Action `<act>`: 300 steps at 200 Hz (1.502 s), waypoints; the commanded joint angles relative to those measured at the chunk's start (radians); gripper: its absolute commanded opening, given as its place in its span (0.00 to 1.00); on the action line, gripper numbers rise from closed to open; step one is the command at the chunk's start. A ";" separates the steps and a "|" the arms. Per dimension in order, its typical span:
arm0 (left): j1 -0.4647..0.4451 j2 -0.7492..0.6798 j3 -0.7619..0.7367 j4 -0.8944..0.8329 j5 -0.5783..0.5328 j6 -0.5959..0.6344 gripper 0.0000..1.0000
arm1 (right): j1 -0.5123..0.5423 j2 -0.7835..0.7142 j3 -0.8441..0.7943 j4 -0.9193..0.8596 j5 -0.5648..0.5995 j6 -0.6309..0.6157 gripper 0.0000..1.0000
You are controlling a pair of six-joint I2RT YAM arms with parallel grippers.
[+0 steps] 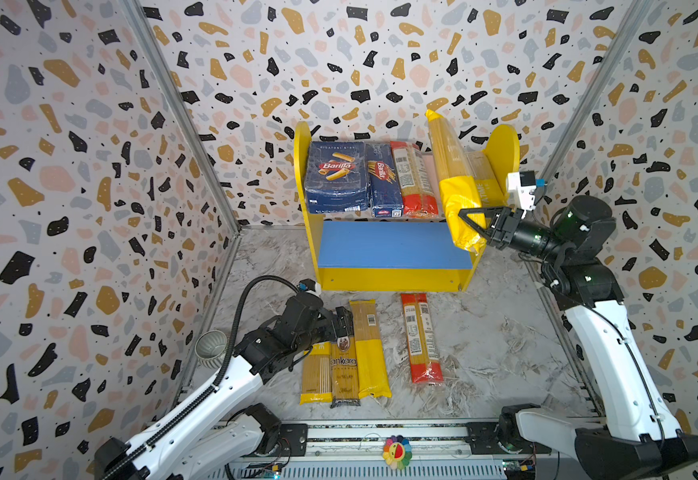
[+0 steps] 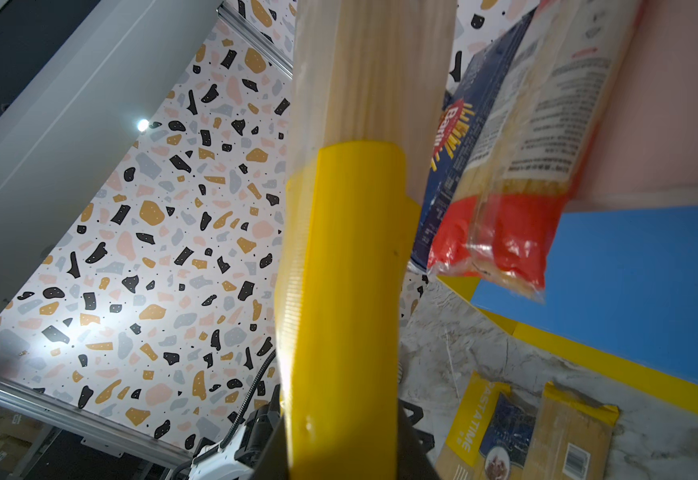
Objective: Place and organize the pasta boxes and bags onto the shelf
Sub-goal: 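Raise the yellow bag upright above the pink shelf's far end with the right gripper, then lay the yellow bag on the pink shelf and open the right gripper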
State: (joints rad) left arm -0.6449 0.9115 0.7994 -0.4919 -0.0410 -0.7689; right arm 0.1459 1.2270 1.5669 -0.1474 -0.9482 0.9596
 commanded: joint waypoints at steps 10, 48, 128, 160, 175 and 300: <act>0.005 0.018 -0.003 0.066 0.028 0.022 1.00 | -0.003 0.068 0.241 0.057 0.054 -0.161 0.00; 0.011 0.028 -0.038 0.094 0.044 0.022 1.00 | -0.005 0.196 0.443 -0.091 0.164 -0.285 0.00; 0.037 0.023 -0.080 0.113 0.071 0.022 1.00 | -0.003 0.294 0.522 -0.214 0.339 -0.411 0.00; 0.043 0.019 -0.091 0.118 0.078 0.022 0.99 | 0.000 0.316 0.536 -0.233 0.355 -0.421 0.00; 0.047 0.015 -0.094 0.117 0.079 0.022 1.00 | 0.001 0.322 0.538 -0.239 0.359 -0.423 0.00; 0.079 -0.015 -0.110 0.107 0.098 0.040 0.99 | 0.018 0.329 0.548 -0.258 0.385 -0.393 0.49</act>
State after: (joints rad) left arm -0.5774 0.9142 0.7063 -0.4015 0.0441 -0.7502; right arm 0.1532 1.5959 2.0789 -0.4515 -0.5674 0.5762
